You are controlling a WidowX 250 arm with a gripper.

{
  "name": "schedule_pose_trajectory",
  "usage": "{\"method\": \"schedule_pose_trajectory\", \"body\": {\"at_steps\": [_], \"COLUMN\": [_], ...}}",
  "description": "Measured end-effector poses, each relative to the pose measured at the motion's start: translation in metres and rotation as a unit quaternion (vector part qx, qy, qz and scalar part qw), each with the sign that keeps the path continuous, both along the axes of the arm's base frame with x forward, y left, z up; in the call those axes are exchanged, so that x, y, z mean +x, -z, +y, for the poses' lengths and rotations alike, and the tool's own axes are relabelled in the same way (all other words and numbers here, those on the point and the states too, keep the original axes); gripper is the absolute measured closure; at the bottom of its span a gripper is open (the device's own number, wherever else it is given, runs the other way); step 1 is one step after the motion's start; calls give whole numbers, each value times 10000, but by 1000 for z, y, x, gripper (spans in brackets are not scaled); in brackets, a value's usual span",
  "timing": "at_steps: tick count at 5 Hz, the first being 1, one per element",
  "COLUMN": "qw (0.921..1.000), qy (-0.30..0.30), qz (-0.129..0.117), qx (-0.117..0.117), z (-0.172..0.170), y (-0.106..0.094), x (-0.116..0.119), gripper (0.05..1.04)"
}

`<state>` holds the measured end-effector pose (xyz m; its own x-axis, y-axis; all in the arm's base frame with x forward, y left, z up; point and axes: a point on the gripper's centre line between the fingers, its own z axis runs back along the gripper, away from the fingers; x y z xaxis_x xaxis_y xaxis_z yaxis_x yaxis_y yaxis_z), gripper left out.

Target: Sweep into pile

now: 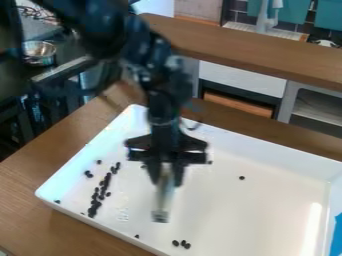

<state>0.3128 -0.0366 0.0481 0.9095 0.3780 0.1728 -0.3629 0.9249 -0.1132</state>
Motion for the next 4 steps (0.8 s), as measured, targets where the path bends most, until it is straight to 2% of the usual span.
{"method": "schedule_pose_trajectory", "body": {"at_steps": [1,2,3,4], "qw": [9989,9976,9957,9942], "qy": [-240,-305,-188,-32], "qz": [-171,-128,6,87], "qx": [354,610,902,1075], "z": [-52,-86,-99,-92], "y": [-1,9,25,40], "x": [17,27,20,6], "gripper": [710,710,710,710]}}
